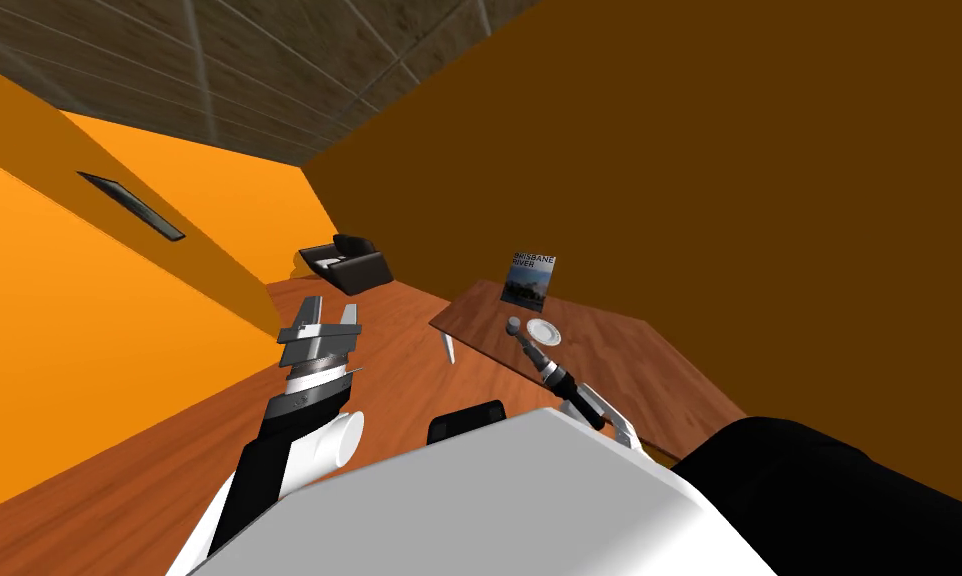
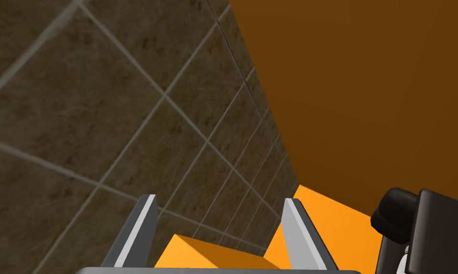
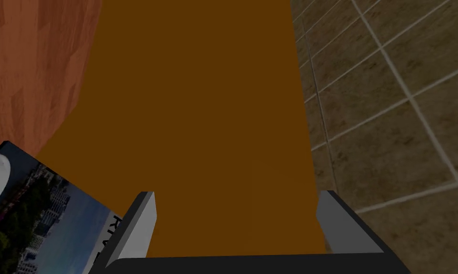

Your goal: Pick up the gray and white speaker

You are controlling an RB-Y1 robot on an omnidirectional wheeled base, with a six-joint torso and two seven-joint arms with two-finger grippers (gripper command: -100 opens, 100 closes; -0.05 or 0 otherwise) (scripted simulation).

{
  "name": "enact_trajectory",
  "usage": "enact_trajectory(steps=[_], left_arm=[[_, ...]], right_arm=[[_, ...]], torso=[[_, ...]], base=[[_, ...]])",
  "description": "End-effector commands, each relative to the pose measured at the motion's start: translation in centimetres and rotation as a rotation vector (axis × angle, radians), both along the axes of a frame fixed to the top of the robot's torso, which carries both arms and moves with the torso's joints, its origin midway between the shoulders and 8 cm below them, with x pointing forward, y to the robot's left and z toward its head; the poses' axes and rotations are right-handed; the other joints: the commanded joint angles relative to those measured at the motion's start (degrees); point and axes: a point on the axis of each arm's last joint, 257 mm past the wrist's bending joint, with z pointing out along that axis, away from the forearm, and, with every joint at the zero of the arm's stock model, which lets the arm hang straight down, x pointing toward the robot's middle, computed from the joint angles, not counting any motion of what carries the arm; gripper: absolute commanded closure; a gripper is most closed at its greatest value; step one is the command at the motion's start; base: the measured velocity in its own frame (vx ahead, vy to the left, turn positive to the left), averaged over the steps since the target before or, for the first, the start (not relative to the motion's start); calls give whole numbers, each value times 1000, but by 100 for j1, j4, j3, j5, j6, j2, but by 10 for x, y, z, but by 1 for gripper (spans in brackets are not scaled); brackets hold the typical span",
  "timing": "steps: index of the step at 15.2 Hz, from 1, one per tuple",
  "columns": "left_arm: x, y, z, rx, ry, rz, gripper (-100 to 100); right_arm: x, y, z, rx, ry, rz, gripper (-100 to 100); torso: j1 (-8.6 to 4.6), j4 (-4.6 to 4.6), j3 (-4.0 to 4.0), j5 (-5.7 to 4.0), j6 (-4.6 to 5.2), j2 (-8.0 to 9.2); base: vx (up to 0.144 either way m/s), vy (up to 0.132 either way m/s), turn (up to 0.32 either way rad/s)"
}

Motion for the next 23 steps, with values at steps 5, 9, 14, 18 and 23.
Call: enact_trajectory(steps=[5, 9, 14, 18, 23], left_arm=[[0, 0, 0, 0, 0, 0, 0], [0, 0, 0, 0, 0, 0, 0], [0, 0, 0, 0, 0, 0, 0], [0, 0, 0, 0, 0, 0, 0], [0, 0, 0, 0, 0, 0, 0]], right_arm=[[-13, -14, -40, -78, 80, 25, -100], [-34, -34, -89, -192, 186, 71, -100], [-62, -60, -133, -309, 293, 120, -100], [-91, -84, -168, -412, 390, 171, -100], [-116, -120, -192, -493, 479, 181, -100]], torso=[[1, 0, -1, 0, 4, -2], [3, -1, -3, 1, -1, -6], [6, -2, -5, 1, 1, -10], [9, -3, -7, 2, 1, -13], [11, -4, -11, 3, 1, -19]], base=[[2, 6, 109], [10, 18, 243], [22, 20, 188], [28, 25, 215], [39, 25, 160]])
